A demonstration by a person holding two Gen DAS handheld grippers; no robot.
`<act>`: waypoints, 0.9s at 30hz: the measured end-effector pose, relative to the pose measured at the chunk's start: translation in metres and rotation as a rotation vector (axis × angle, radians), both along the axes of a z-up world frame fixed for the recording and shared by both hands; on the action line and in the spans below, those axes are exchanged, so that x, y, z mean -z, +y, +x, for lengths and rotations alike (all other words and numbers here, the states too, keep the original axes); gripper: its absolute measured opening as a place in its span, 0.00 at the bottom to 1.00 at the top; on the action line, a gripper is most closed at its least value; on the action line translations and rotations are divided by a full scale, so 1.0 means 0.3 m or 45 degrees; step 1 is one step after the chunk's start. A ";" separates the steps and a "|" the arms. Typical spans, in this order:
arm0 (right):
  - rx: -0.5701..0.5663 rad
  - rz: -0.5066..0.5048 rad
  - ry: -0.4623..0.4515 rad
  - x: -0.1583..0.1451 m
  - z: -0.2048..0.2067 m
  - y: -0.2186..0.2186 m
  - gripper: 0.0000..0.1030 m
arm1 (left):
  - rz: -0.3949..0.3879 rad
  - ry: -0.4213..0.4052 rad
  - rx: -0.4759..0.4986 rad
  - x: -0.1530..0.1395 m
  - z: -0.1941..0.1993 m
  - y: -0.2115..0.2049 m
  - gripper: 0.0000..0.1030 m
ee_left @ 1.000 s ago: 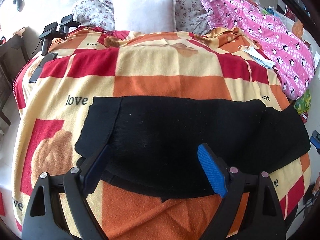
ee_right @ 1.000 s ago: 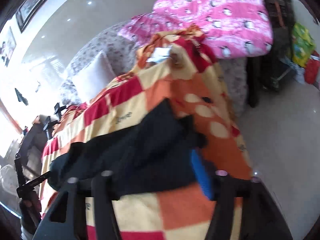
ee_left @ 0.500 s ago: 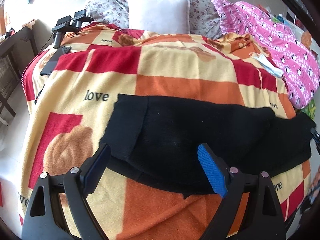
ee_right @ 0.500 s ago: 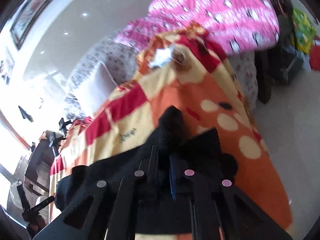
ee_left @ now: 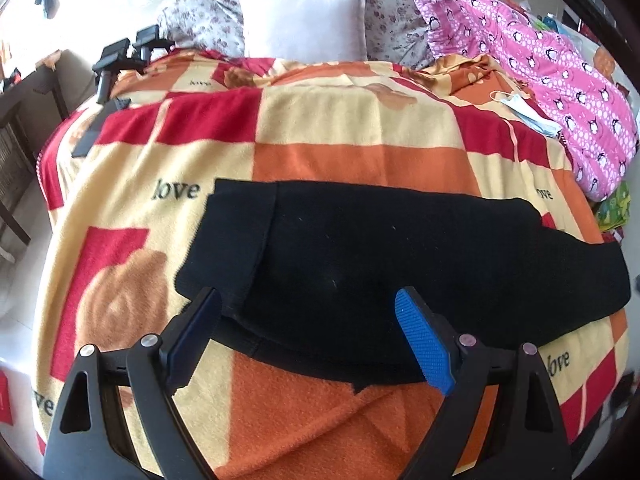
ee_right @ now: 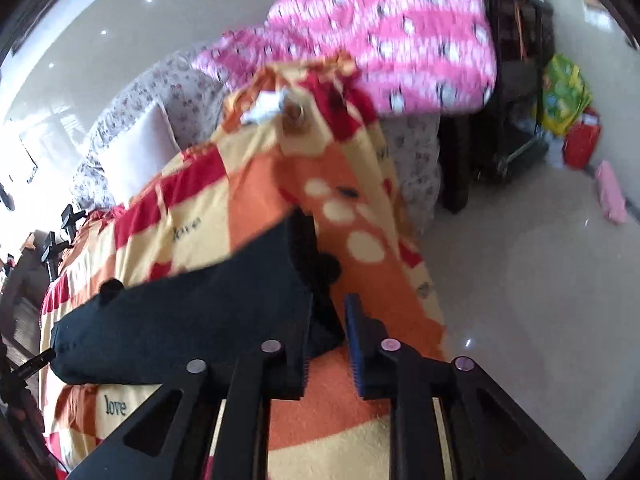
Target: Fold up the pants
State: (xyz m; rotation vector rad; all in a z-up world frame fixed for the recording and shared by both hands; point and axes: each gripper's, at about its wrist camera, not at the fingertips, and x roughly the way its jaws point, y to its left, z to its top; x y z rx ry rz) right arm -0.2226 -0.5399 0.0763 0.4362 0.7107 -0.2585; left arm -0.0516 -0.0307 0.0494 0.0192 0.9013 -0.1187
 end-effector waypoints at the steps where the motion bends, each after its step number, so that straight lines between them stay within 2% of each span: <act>1: -0.040 0.001 -0.021 -0.025 0.006 0.026 0.30 | 0.005 -0.003 -0.003 -0.003 0.003 0.003 0.87; 2: -0.103 0.011 -0.055 -0.054 0.025 0.072 0.38 | 0.005 -0.005 -0.006 -0.004 0.006 0.007 0.87; 4: -0.221 0.048 -0.094 -0.077 0.074 0.158 0.44 | -0.001 -0.014 -0.014 -0.007 0.009 0.012 0.87; 9: -0.531 0.060 -0.064 -0.052 0.273 0.452 0.45 | 0.005 -0.050 -0.032 -0.002 0.010 0.013 0.87; 13: -0.687 0.056 -0.038 -0.010 0.385 0.649 0.45 | 0.035 -0.073 -0.037 0.015 0.018 0.011 0.87; 20: -0.850 0.013 0.024 0.055 0.531 0.888 0.44 | 0.030 -0.055 -0.035 0.058 0.047 0.014 0.87; 23: -0.861 -0.025 0.067 0.088 0.588 0.932 0.42 | 0.029 -0.042 -0.035 0.077 0.061 0.014 0.87; 25: -0.827 -0.095 0.109 0.113 0.626 0.940 0.41 | 0.029 -0.028 -0.031 0.090 0.072 0.011 0.87; 27: -0.801 -0.098 0.130 0.134 0.662 0.928 0.39 | 0.040 -0.026 -0.023 0.097 0.078 0.004 0.87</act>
